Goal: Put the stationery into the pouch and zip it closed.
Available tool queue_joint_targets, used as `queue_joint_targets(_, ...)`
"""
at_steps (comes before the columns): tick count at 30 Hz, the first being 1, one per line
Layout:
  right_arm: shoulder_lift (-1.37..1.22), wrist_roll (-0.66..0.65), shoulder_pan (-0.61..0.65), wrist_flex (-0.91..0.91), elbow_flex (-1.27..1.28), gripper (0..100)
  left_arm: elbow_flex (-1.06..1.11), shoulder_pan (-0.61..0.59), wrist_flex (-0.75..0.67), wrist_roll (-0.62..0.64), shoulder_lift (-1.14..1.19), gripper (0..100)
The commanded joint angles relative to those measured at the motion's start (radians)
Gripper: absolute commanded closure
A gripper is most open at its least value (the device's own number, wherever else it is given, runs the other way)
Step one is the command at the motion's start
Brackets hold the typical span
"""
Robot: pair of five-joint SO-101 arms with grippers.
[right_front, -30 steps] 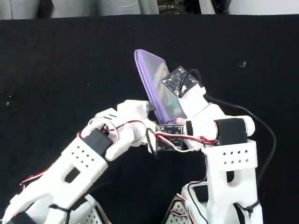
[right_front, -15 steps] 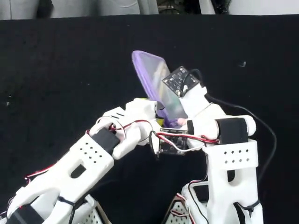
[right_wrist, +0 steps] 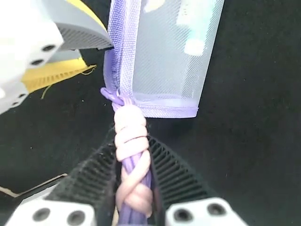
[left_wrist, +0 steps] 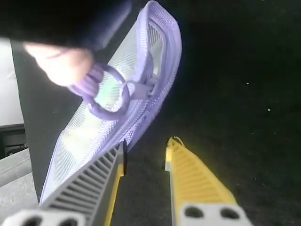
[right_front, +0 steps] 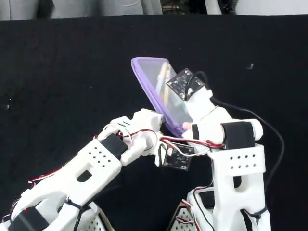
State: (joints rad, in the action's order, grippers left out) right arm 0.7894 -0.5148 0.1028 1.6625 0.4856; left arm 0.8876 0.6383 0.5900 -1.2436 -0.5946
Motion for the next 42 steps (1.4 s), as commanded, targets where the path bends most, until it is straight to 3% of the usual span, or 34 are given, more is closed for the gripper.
queue_joint_targets(1, 0.016, 0.005, -0.006, -0.003, -0.054, 98.7, -0.024, 0.008, -0.02, -0.012, -0.011, 85)
queue_joint_targets(11, 0.016, 0.005, -0.006, -0.003, -0.053, 98.7, -0.047, -0.004, -0.018, -0.011, -0.012, 85)
queue_joint_targets(16, 0.016, 0.003, -0.009, -0.003, -0.053, 98.7, -0.059, -0.002, -0.014, 0.074, -0.086, 84)
queue_joint_targets(21, 0.015, 0.003, -0.009, -0.018, -0.053, 98.7, -0.021, -0.005, -0.018, 0.129, -0.192, 75)
queue_joint_targets(30, 0.015, 0.003, -0.011, -0.017, -0.051, 98.7, -0.024, -0.016, -0.021, 0.129, -0.183, 76)
queue_joint_targets(36, 0.022, 0.003, -0.012, 0.015, -0.059, 98.7, -0.012, -0.074, -0.124, 0.13, -0.175, 76)
queue_joint_targets(42, 0.015, 0.011, -0.014, -0.012, -0.061, 98.7, 0.028, -0.094, -0.126, 0.138, -0.187, 76)
